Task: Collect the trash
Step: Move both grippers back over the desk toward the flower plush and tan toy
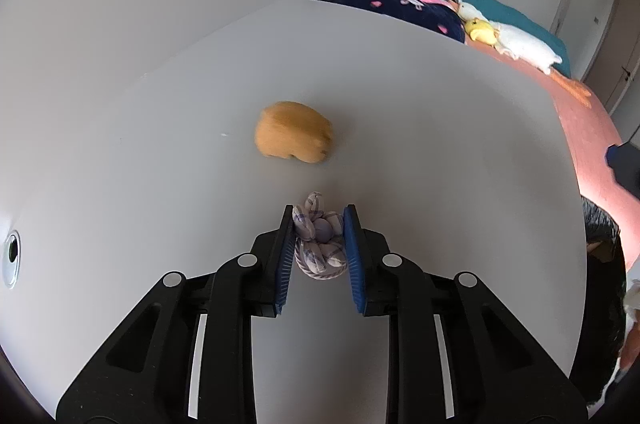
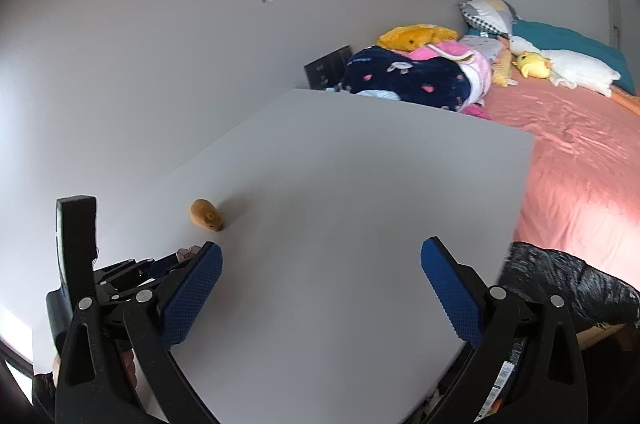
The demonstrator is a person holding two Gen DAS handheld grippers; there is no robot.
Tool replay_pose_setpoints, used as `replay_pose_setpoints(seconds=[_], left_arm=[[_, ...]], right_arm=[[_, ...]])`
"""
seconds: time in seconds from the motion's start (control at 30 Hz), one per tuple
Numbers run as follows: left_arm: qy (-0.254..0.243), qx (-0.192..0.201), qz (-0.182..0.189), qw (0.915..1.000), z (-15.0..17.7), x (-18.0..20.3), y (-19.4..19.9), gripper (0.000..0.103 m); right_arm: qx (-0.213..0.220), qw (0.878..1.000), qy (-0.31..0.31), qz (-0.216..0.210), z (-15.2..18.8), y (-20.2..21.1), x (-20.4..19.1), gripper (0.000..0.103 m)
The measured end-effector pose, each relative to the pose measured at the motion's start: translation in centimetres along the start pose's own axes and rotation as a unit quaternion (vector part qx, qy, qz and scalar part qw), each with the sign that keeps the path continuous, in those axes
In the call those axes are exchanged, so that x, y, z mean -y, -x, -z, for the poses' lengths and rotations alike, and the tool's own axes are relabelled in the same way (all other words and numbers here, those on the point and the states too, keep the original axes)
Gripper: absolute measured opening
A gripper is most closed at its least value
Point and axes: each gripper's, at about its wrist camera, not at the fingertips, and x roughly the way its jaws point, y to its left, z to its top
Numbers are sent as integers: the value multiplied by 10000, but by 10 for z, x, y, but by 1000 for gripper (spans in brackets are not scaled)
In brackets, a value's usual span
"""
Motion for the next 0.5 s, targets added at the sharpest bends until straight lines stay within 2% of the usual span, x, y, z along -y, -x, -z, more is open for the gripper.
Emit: replay_pose_setpoints(seconds=[0.27,0.5], left_arm=[[486,100,-74,9987,-5,-39,12,24],[847,238,-310,9956,-4,-70,27,24]], right_arm=[[-218,9994,222,-136,-7,-31,-28,99],[-468,9975,433,-288,-8,-58,-57,99]])
